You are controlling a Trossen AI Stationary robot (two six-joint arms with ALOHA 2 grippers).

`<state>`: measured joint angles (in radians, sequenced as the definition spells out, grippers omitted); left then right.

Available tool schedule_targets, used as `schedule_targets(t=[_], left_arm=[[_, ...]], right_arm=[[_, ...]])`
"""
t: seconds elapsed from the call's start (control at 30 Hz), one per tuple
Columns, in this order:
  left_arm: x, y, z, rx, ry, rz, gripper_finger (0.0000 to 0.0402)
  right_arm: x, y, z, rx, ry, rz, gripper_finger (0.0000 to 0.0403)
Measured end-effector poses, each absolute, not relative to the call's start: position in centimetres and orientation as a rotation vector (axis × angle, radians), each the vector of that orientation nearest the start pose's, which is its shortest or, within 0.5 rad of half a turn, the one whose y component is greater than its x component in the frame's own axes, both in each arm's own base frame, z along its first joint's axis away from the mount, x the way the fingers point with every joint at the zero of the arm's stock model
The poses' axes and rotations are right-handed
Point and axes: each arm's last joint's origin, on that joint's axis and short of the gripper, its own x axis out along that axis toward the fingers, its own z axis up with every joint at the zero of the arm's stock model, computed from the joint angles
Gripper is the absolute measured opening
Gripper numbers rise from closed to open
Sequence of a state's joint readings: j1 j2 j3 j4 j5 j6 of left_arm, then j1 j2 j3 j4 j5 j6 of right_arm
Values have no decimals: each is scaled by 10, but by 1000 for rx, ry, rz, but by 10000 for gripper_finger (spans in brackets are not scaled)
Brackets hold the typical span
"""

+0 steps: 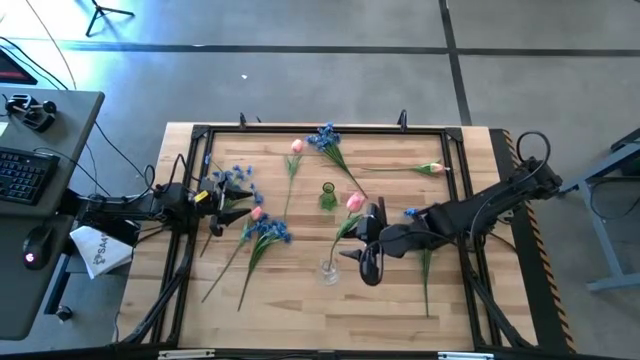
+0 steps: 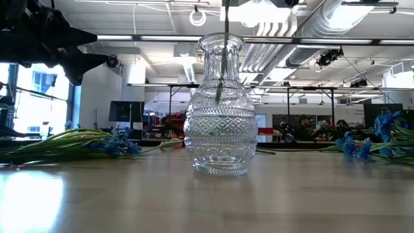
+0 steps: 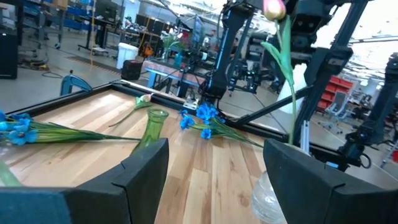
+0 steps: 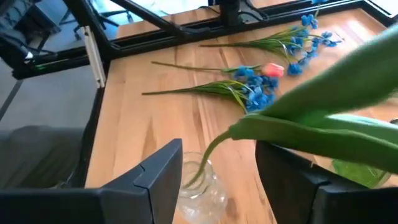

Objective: Sort flowers into vase by color
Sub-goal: Put the bottom right pink tulip into the transparent vase, then put the bottom right blue flowers into the green vase

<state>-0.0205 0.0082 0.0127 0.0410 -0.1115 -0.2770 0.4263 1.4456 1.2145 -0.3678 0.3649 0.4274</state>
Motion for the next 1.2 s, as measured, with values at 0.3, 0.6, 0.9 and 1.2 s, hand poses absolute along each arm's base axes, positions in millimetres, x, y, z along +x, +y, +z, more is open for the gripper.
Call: schedule_targets(t=[0.3, 0.6, 0.9, 1.2], left_arm=[[97, 1, 171, -279, -52, 81, 250], [97, 1, 170, -279, -42, 81, 250], [97, 1, 170, -279, -42, 82, 250], [97, 1, 170, -279, -42, 81, 250]], right_arm=[[289, 126, 318, 180, 606, -25, 199], [259, 127, 289, 467, 985, -222, 199], [212, 131, 214, 986, 1457, -632, 199], [178, 131, 168, 1080, 1530, -925, 236]])
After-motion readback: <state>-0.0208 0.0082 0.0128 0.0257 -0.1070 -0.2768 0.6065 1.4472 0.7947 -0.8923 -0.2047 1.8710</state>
